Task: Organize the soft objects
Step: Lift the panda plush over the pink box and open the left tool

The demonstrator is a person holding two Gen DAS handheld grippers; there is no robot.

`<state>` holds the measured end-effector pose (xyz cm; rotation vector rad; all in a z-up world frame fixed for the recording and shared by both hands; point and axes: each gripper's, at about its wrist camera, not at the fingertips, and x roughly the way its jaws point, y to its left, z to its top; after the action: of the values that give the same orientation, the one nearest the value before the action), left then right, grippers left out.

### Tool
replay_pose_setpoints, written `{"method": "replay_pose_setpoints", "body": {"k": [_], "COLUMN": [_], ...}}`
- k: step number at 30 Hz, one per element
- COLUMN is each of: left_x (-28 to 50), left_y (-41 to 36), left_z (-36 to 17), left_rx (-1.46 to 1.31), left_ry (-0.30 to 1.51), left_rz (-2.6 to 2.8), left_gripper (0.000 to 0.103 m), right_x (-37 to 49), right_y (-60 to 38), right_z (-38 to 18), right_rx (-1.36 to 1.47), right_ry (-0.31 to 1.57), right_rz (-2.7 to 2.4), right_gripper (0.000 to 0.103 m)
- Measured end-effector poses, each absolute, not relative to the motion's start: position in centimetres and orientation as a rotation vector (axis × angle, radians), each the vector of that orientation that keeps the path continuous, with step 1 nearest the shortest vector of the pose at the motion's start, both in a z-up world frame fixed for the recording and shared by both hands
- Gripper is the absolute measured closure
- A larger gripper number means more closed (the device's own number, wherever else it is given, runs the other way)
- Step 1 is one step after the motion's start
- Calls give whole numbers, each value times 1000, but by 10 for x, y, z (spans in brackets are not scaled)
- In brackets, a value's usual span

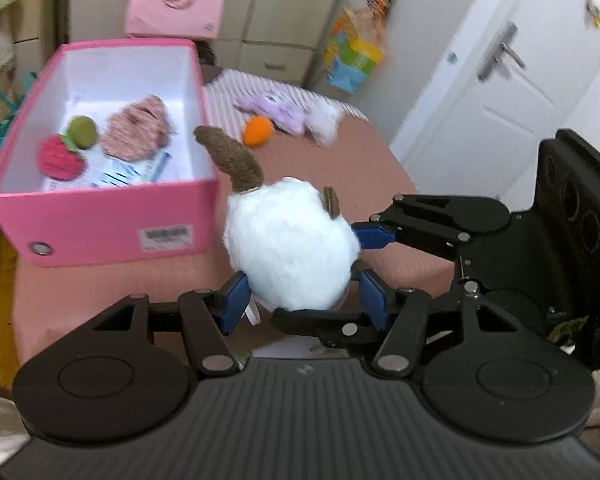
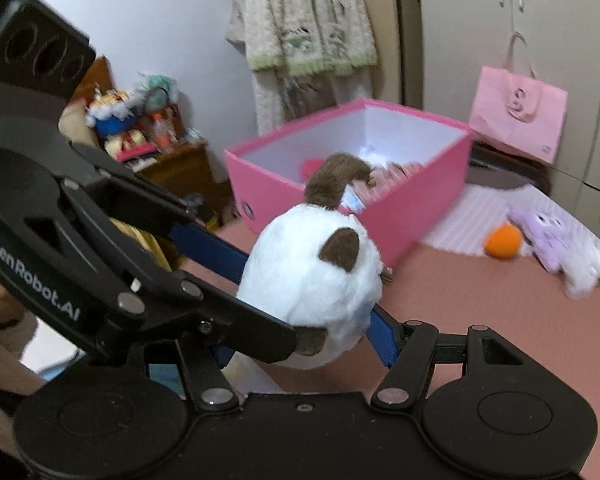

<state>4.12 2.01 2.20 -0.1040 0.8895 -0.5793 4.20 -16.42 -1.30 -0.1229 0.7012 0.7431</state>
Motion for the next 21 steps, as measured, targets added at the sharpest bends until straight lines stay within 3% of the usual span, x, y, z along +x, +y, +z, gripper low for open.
{"method": "replay_pose_setpoints", "body": {"k": [10,21], "left_x": [62,139], "left_y": [61,92], "left_z": [44,38], "left_rx": [-156,-206], "left_ry": [758,677], "left_rz": [-536,-478], "left_gripper": [45,45], "right_x": [70,151], "right_y": [-133,-104], "right_z": [11,9], "right_rx": [-116,-14], "right_ry": [580,587], "right_rz": [757,742], "right_gripper": [32,31]}}
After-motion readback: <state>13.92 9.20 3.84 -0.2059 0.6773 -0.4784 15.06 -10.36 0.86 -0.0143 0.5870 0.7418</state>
